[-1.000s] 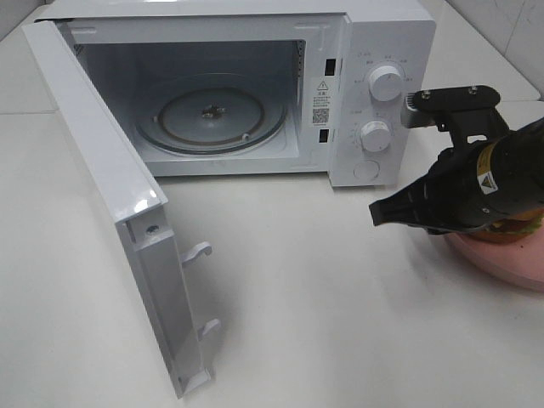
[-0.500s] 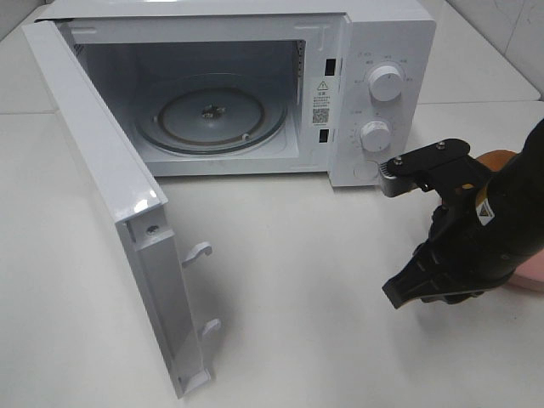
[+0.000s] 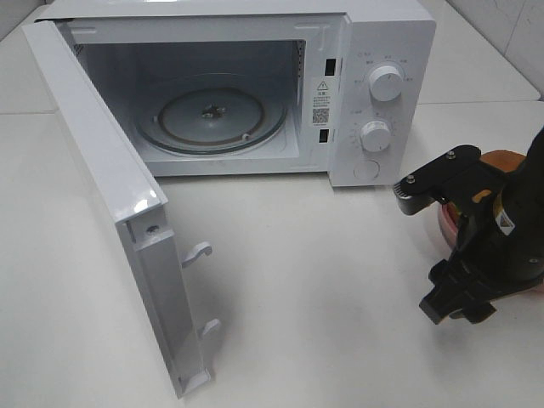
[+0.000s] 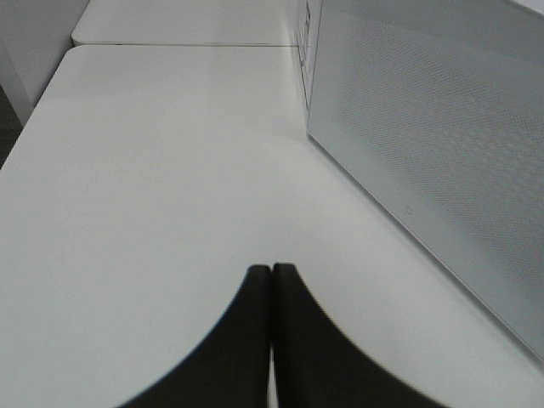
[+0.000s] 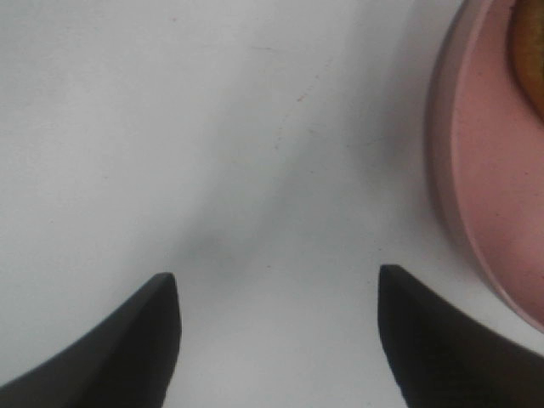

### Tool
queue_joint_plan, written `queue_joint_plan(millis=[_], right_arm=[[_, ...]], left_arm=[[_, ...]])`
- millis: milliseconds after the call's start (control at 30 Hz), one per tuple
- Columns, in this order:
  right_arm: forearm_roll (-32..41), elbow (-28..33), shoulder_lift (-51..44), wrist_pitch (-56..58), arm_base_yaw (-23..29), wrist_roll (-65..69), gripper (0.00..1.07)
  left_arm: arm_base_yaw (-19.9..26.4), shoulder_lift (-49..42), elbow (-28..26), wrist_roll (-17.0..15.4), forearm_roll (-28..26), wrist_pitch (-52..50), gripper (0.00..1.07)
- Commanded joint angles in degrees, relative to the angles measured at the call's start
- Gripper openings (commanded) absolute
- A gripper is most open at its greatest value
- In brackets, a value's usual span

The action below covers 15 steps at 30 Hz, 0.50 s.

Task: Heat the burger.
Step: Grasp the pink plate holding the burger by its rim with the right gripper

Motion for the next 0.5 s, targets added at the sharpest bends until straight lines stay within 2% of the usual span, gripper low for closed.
queue_joint_plan(millis=[33,233,400,500], right_arm=[[-4.70,-0.34,-0.11,0.52,0.06,3.67,0.65],[-9.11,-0.34,3.09,0.46,0.00,5.84,0.65],[-10.77,-3.72,9.57,0.46,-5.33,9.17,0.65],[-10.89,-4.30,10.03,0.17,-6.13,8.88,0.65]], left_arm=[[0.06,-1.15,0.06,0.00,-0.17,-0.80,0.00],[0.06,-1.15,0.06,0.00,-0.17,-0.80,0.00],[0.06,-1.15,0.06,0.00,-0.17,-0.80,0.00],[0.06,-1.15,0.06,0.00,-0.17,-0.80,0.00]])
